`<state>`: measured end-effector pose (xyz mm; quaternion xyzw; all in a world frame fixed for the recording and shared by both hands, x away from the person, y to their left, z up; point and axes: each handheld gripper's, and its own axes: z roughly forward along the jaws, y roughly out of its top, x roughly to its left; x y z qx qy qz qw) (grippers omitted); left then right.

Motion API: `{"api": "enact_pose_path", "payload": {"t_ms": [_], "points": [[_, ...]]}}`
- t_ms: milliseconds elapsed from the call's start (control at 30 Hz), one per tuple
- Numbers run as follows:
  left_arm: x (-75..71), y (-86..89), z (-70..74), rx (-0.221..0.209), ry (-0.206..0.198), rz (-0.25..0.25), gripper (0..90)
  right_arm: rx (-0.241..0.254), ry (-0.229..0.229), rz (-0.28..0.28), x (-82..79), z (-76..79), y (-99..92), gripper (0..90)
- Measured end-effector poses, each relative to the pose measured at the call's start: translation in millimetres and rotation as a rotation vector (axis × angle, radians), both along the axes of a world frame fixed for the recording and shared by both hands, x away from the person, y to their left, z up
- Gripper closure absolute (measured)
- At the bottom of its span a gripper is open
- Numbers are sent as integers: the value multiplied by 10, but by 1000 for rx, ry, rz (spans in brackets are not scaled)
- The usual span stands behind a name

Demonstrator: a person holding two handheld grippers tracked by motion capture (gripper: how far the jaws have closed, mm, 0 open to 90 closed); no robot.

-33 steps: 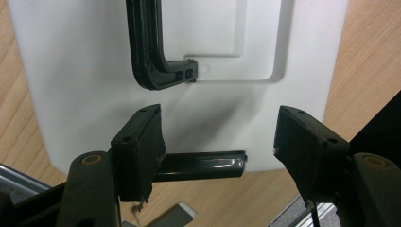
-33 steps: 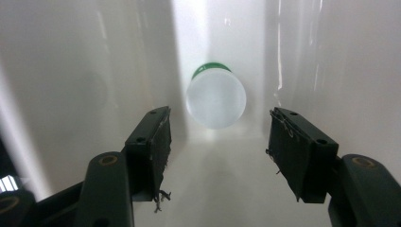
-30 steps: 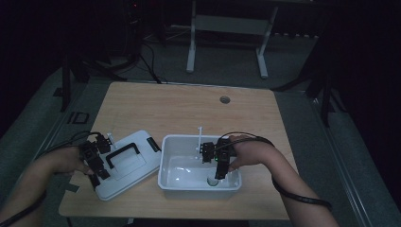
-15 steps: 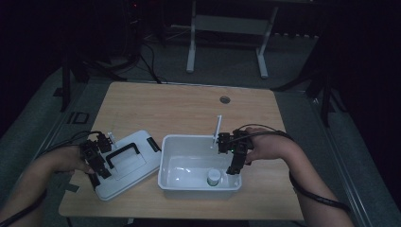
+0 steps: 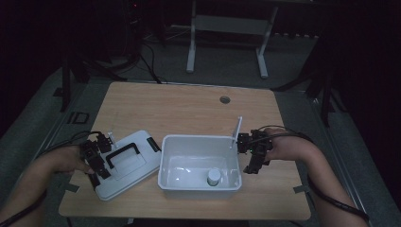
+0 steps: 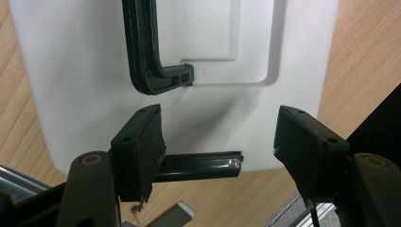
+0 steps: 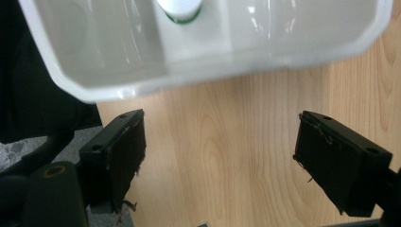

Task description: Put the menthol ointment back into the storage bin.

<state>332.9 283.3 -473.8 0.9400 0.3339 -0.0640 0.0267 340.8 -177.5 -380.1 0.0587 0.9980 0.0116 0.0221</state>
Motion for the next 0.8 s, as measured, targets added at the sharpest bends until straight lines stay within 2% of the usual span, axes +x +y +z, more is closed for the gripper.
{"api": "enact_pose_path", "payload": {"t_ms": [300,433,533,700,800], "points": [[6,0,-4,-2,3,6,332,-5,-24,-40,19,-59,-283,169],[7,-6,-12,0,7,6,332,-10,-25,-54,18,-130,-401,169],[13,-17,-2,-2,3,6,332,-15,-45,-61,26,-187,-480,169],[29,-32,-4,-1,13,-2,332,-36,-33,-88,32,-286,-609,169],[30,-42,-24,-15,25,-4,332,-49,-21,-99,26,-339,-664,169]]}}
